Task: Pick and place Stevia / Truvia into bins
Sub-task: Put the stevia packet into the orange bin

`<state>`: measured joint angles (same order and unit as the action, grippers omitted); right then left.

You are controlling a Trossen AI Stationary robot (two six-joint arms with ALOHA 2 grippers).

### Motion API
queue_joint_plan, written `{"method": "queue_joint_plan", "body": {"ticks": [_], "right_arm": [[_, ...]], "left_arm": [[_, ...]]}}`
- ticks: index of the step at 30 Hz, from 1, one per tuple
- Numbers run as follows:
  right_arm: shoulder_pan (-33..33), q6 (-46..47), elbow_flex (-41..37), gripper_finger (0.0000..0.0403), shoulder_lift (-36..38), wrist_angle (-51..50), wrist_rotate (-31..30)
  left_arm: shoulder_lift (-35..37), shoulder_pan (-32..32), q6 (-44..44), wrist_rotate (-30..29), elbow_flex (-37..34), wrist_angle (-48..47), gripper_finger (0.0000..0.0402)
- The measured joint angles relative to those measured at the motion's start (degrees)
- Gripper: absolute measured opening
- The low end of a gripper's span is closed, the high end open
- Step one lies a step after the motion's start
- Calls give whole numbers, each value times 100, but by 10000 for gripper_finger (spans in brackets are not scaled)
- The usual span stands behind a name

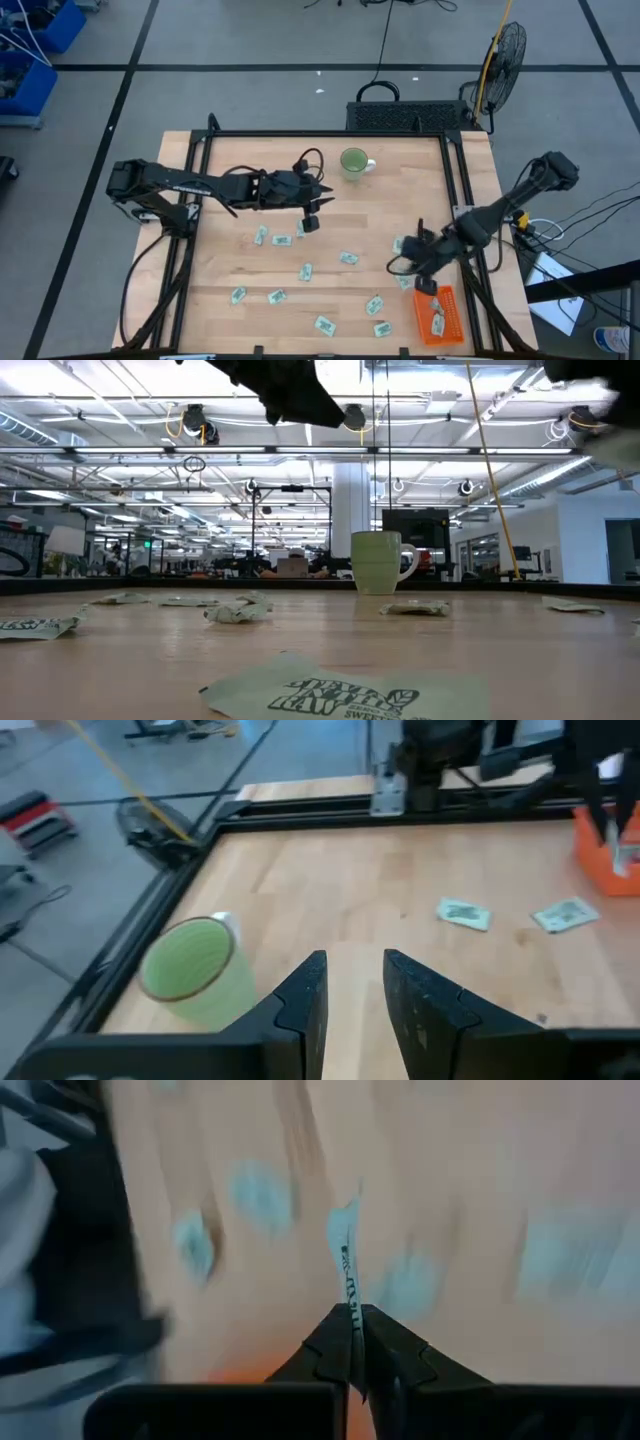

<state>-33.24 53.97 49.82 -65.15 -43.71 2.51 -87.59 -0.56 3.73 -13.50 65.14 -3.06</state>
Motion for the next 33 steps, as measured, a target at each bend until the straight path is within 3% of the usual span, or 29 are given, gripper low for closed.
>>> {"method": "queue_joint_plan", "body": {"ticks": [3,5,12,18,28,33], "right_arm": [[-303,1347,-7,11,-152,-243,959],[-524,1682,-7,11,-227,-52,1149],[-1143,2154,-7,15,-493,167,643],[-1355,2310,-9,49,-871,-85,814],[-1143,2168,-11,105,-853,-300,931],[-774,1636,-11,100,-580,-462,398]], "left_arm": [[-7,0,-2,-71,-1,27,106],[-7,0,-35,-74,0,45,106],[-9,-34,-275,-56,-1,10,106],[-9,-71,-256,-46,0,-140,106],[21,-74,61,-50,0,-159,106],[279,-74,179,-50,0,-302,106]]}}
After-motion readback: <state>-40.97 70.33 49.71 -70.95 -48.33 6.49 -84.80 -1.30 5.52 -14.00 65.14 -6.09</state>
